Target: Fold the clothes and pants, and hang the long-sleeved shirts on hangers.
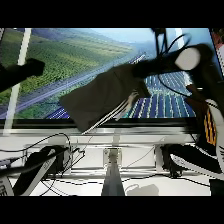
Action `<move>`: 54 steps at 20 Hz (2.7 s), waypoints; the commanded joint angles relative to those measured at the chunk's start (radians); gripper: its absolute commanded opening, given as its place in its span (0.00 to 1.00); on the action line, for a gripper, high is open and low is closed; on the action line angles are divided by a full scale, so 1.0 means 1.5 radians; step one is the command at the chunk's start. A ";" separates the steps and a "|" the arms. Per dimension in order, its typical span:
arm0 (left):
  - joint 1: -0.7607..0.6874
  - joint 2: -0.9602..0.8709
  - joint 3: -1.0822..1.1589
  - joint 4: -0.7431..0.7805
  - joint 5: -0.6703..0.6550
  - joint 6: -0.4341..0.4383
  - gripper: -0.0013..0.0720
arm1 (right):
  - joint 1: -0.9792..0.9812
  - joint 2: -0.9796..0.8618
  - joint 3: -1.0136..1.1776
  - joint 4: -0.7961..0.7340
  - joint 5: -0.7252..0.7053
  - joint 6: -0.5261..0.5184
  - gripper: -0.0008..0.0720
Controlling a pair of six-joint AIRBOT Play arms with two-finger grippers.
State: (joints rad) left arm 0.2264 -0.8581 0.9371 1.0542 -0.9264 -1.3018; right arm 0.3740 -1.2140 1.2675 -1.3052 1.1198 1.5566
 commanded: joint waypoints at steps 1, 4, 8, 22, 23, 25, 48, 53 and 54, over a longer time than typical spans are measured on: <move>-0.001 -0.081 0.000 0.001 -0.110 0.001 0.96 | -0.028 -0.056 -0.082 -0.008 -0.036 0.001 0.07; -0.015 -0.131 0.000 -0.018 -0.132 0.016 0.96 | -0.052 -0.081 -0.082 -0.036 -0.044 -0.002 0.07; -0.043 -0.142 0.000 -0.045 -0.137 0.023 0.96 | -0.149 -0.080 -0.082 -0.063 0.002 -0.002 0.07; -0.263 -0.275 -0.119 -0.112 -0.162 0.028 0.64 | -0.217 -0.080 -0.083 -0.047 0.016 -0.004 0.07; -0.263 -0.288 -0.119 -0.131 -0.163 0.043 0.71 | -0.217 -0.080 -0.083 -0.047 0.016 -0.003 0.07; -0.263 -0.310 -0.119 -0.128 -0.165 0.048 0.88 | -0.217 -0.080 -0.082 -0.046 0.017 -0.003 0.07; -0.234 -0.307 0.071 -0.130 -0.121 0.088 0.02 | -0.217 -0.040 -0.028 0.073 0.022 -0.085 0.07; -0.152 -0.235 0.228 -0.129 -0.123 0.087 0.02 | -0.218 -0.013 0.042 0.085 0.028 -0.109 0.07; -0.142 -0.217 0.233 -0.127 -0.123 0.087 0.02 | -0.218 -0.011 0.045 0.085 0.031 -0.109 0.07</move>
State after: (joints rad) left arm -0.0399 -1.2427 1.1973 0.8589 -1.1091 -1.1717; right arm 0.0483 -1.2480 1.2949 -1.1965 1.1580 1.4174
